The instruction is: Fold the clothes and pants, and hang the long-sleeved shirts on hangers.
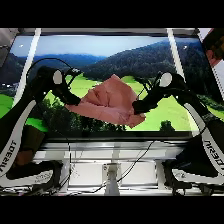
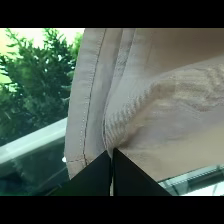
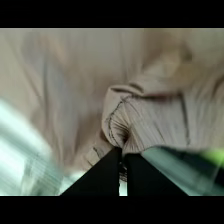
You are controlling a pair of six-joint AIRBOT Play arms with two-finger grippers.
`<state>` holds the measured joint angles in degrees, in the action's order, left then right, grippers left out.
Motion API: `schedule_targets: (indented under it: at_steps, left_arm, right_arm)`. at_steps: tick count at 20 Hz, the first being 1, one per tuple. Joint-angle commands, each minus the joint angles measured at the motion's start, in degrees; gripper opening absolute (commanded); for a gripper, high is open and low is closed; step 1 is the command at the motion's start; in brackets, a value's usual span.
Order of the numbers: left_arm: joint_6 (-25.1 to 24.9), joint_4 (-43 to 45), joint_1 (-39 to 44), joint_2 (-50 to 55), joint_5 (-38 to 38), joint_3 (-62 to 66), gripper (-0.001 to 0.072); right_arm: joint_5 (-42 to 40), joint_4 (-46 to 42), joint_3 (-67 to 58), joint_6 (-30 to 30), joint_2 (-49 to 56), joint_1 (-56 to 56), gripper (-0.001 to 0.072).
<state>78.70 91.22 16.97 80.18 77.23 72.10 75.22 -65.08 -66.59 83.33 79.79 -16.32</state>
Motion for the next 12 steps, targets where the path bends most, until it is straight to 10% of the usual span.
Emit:
schedule_targets:
  at_steps: [1,4,12]
  left_arm:
    - [0.0,-0.2,0.0,0.2,0.2,0.0,0.0012]
    - [0.0,-0.1,-0.1,0.2,0.2,0.0,0.0012]
    - [0.0,5.0,-0.1,-0.3,6.1,0.0,0.0011]
  right_arm:
    - [-15.1,-1.1,1.7,1.3,-0.6,-0.5,0.0044]
    - [-12.6,-2.8,1.7,1.2,-0.6,-0.5,0.0491]
    - [-8.7,-8.9,2.3,1.4,-8.7,7.4,0.0473]
